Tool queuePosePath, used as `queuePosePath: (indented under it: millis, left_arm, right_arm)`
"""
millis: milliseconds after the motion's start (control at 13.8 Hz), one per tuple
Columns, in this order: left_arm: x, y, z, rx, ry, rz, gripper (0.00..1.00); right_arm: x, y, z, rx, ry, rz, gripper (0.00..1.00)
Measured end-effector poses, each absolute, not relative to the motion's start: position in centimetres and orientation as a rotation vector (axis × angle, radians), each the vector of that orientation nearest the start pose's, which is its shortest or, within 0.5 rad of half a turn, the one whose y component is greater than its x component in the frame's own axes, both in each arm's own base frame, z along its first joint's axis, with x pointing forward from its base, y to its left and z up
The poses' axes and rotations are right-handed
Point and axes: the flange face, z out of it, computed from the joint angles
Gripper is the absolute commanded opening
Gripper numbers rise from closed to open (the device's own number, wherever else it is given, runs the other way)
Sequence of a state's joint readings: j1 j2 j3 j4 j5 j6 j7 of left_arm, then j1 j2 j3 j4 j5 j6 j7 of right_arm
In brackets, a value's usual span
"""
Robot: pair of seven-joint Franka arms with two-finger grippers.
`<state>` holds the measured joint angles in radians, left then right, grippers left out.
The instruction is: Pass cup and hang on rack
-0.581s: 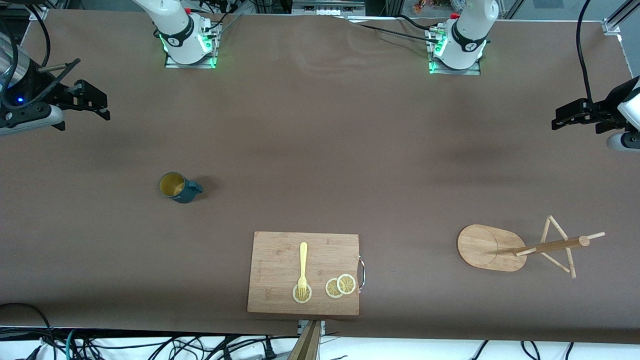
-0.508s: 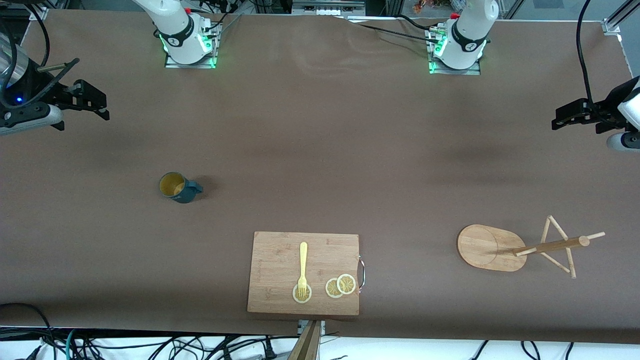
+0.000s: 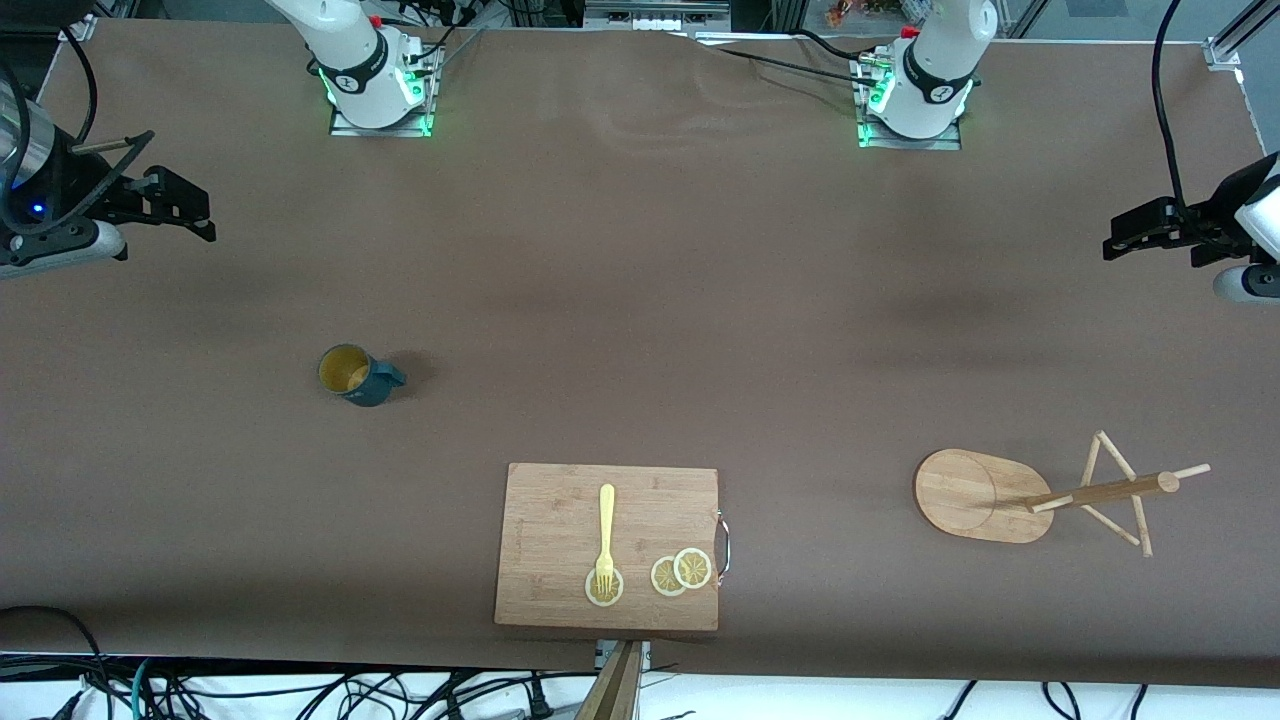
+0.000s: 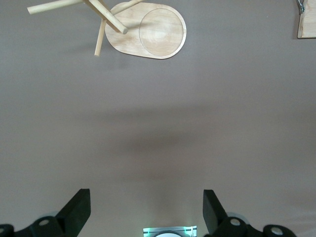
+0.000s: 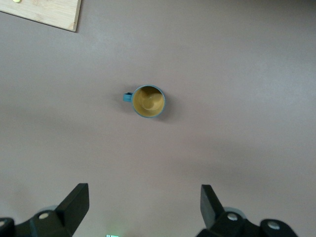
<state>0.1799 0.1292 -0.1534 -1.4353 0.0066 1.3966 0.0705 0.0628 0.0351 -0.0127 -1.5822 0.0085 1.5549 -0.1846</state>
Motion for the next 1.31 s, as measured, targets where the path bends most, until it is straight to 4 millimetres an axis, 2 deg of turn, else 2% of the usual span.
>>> queuePosePath:
  millis: [290,726,1306]
  left_arm:
    - [57.4,2.1,60.1,-3.151,0.069,0.262,1.0]
    - [57.4,2.0,60.1,-3.151,0.07,0.261,1.0]
    - [57.4,2.0,60.1,-3.151,0.069,0.261,1.0]
  right_arm:
    - [56.6,2.2,58.9,-3.107,-0.344,0.12,1.0]
    - [57.4,2.2,57.4,-3.101,-0.342,0.147,1.0]
    - [57.4,2.2,57.0,-3.1,-0.341,0.161,1.0]
